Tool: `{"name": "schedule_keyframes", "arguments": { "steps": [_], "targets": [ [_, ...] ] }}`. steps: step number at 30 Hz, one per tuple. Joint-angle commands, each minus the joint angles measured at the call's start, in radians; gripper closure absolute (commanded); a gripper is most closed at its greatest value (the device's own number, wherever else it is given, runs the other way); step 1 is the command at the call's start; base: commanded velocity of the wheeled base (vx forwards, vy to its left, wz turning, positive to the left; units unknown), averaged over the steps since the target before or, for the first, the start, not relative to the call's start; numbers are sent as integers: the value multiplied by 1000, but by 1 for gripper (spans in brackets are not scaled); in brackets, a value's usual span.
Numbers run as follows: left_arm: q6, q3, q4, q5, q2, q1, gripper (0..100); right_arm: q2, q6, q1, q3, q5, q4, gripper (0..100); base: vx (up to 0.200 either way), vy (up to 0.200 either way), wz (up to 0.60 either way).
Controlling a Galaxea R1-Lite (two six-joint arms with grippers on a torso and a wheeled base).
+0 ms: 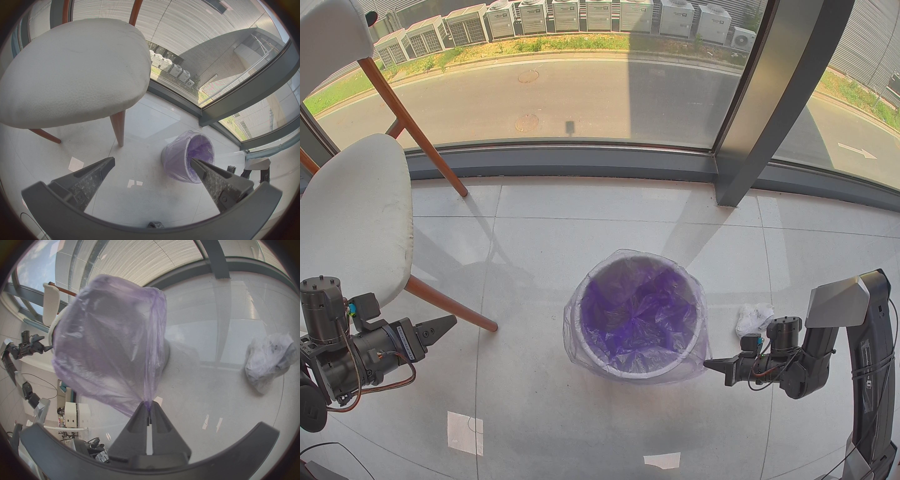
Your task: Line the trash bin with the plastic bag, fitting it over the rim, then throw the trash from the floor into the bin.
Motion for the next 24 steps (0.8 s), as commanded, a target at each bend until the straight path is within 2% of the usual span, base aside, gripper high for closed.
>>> {"name": "schedule_keyframes", "arguments": {
  "steps": [1,7,12,18,24],
  "targets": [
    [1,4,-1,-1,3,-6,0,-11,1,33,-148,-65,110,100,0,0,0],
    [1,4,-2,-7,2,-10,0,-5,4,76,-285,-73,228,100,0,0,0],
    [2,4,-2,-7,2,-10,0,-10,4,100,-369,-128,371,100,0,0,0],
    [4,4,-2,-7,2,-8,0,-17,4,102,-441,-173,535,100,0,0,0],
    [4,4,-2,-7,0,-8,0,-19,4,99,-474,-196,603,100,0,0,0]
  ]
}}
